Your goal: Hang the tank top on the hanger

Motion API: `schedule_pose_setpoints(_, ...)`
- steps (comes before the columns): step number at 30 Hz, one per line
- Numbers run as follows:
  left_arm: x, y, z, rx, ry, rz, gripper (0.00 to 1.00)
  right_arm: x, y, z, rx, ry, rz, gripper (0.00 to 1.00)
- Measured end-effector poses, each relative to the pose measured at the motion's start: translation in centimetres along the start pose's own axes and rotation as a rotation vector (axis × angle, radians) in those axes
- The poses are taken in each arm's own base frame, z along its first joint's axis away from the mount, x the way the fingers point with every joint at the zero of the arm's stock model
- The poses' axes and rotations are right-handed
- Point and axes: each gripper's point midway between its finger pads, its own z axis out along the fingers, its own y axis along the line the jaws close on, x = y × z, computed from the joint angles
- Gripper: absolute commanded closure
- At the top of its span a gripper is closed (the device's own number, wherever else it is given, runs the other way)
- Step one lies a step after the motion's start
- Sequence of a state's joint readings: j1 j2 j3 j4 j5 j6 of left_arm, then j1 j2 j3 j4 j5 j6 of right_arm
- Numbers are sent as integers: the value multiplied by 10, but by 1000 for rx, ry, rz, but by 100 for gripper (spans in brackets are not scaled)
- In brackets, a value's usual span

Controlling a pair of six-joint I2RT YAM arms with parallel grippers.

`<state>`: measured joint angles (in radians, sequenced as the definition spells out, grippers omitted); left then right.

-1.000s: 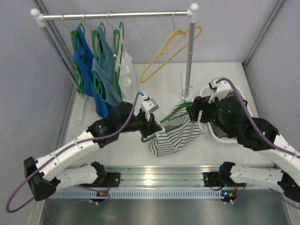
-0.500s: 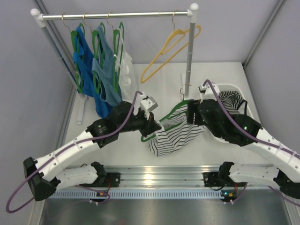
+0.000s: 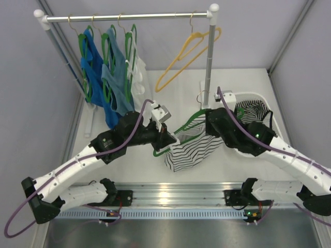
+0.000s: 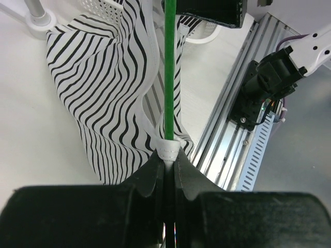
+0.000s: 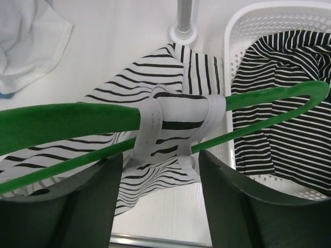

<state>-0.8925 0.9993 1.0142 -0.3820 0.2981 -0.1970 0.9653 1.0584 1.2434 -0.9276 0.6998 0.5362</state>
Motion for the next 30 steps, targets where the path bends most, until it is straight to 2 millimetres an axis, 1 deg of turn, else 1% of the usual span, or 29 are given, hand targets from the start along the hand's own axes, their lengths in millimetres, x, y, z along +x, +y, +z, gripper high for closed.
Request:
schedule_pose_setpoints(3, -5, -2, -3, 3, -11, 4, 100, 1, 0, 2, 8, 6, -6, 59)
schedule_pose_setpoints(4, -6, -3, -4, 5, -14, 5, 100, 1, 0, 3, 11, 6, -6, 71)
schedule_pose_setpoints(6, -7, -4, -5, 6, -11, 6, 100, 2, -1, 3, 17, 7, -6, 81)
schedule_pose_setpoints(7, -6, -3, -6, 5, -8, 8, 100, 2, -2, 2, 20, 7, -6, 88)
schedule_pose_setpoints(10, -3, -3, -7, 1, 6, 11, 100, 2, -7, -1, 34, 16, -13, 95)
schedule_pose_setpoints(12, -2, -2, -8, -4, 13, 13, 100, -4, -10, -7, 40, 10, -13, 96)
schedule_pose_setpoints(16, 1, -1, -13, -14, 21, 21, 100, -31, -19, -22, 49, -48, 24, 97)
schedule_pose_setpoints(20, -2, -1, -21, -29, 4, 32, 100, -47, -36, -31, 79, -85, 60, 98)
schedule_pose_setpoints(24, -5, -1, -28, -41, -13, 36, 100, -49, -49, -32, 113, -89, 69, 99)
schedule_pose_setpoints(26, -8, -1, -32, -50, -25, 39, 100, -49, -52, -32, 120, -86, 67, 96)
schedule_pose_setpoints(27, -9, -1, -34, -52, -34, 41, 100, -48, -51, -31, 114, -81, 62, 95)
schedule_pose_setpoints(30, -14, -3, -41, -55, -62, 42, 100, -45, -43, -31, 56, -72, 49, 87)
